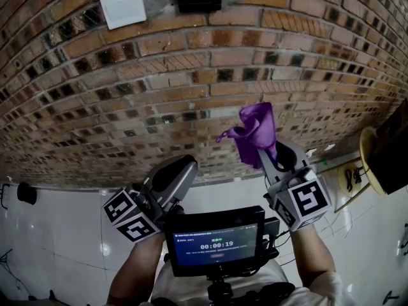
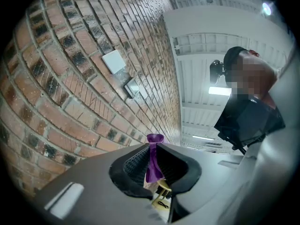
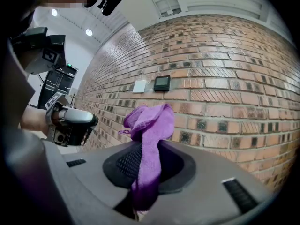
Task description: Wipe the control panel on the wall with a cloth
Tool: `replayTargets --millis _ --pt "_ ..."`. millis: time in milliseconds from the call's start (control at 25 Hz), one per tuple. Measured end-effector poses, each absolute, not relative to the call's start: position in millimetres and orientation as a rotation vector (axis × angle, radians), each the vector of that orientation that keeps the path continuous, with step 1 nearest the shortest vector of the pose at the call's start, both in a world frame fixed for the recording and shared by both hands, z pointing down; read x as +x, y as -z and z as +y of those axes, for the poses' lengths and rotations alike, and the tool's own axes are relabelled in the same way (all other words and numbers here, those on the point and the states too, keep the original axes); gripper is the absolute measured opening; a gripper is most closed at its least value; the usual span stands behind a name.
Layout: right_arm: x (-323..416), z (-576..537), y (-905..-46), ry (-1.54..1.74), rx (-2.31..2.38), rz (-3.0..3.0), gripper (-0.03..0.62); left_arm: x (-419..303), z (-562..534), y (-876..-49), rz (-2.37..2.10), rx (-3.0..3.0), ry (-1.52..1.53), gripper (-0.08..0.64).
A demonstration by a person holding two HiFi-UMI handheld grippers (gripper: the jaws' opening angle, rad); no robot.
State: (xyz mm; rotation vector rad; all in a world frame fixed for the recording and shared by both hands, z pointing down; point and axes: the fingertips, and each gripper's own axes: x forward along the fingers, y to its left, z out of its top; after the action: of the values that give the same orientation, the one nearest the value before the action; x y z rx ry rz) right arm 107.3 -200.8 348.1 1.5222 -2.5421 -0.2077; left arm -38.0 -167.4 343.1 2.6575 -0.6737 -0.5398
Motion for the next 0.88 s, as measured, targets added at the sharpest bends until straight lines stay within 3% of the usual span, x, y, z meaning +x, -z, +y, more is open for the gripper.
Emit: replayTargets --millis 880 --pt "106.1 -194.5 -352.2 0.221 1.501 -2.545 0.083 -33.5 -163.1 -344.4 -0.665 2.663 0.532 0.031"
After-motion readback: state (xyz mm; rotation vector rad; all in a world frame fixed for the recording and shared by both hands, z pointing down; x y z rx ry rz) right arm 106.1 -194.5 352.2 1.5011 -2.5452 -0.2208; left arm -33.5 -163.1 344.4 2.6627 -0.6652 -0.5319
